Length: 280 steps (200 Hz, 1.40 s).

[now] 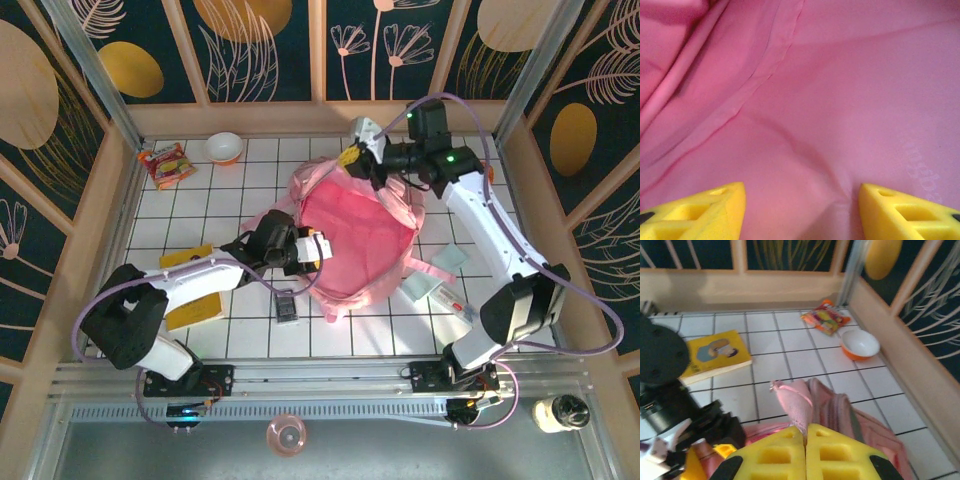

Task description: Pack books, pencil case, and school supplies into a backpack

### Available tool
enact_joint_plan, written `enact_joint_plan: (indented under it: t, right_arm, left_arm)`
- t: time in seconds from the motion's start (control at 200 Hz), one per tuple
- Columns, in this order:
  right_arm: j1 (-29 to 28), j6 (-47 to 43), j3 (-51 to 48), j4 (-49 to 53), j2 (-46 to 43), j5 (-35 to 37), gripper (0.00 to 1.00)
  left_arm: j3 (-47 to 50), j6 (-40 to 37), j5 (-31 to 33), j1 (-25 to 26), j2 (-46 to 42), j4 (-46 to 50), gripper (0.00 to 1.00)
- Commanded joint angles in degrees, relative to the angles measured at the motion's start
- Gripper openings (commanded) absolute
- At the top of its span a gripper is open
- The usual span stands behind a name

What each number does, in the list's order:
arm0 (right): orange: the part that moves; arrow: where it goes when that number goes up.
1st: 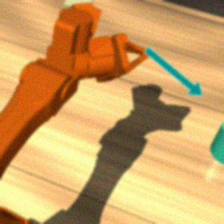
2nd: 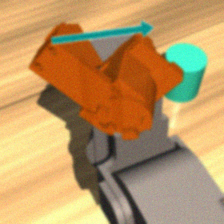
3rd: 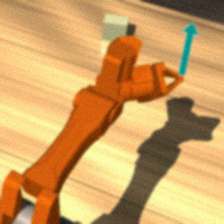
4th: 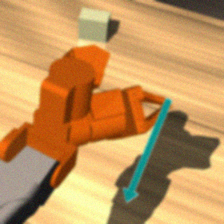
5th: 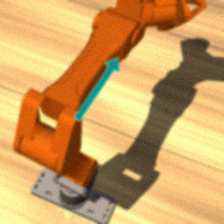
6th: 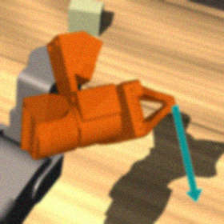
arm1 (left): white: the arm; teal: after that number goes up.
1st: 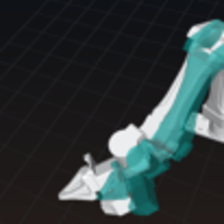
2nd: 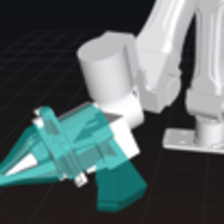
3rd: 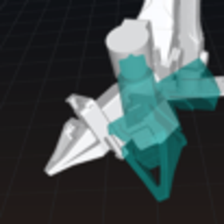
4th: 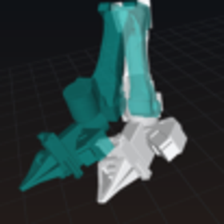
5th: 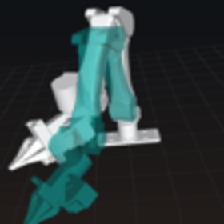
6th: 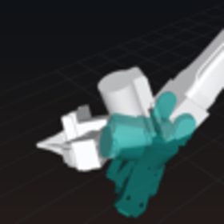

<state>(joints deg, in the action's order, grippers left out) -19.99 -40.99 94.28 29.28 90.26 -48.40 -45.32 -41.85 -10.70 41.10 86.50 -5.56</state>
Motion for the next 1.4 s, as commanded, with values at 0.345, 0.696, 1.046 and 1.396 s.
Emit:
enact_joint_plan:
  t: [0.345,0.696,1.046,1.396]
  right_arm:
    - [11.7,9.2,17.0,-12.0,5.1,-9.5,0.0]
    - [4.1,-3.8,-5.4,-10.3,1.3,-1.0,0.0]
    - [-1.2,4.5,-20.5,-12.6,-2.7,5.3,0.27]
    - [-11.9,42.5,-18.6,-12.4,-4.3,16.7,0.64]
  left_arm:
    - [1.5,3.6,4.1,0.0,5.3,3.2,0.55]
    - [-2.0,27.3,-0.2,-5.4,-3.3,-7.0,0.73]
    - [1.8,44.9,2.5,-13.9,-21.3,10.3,0.8]
    - [3.8,67.3,11.7,-35.3,-20.4,28.7,0.85]
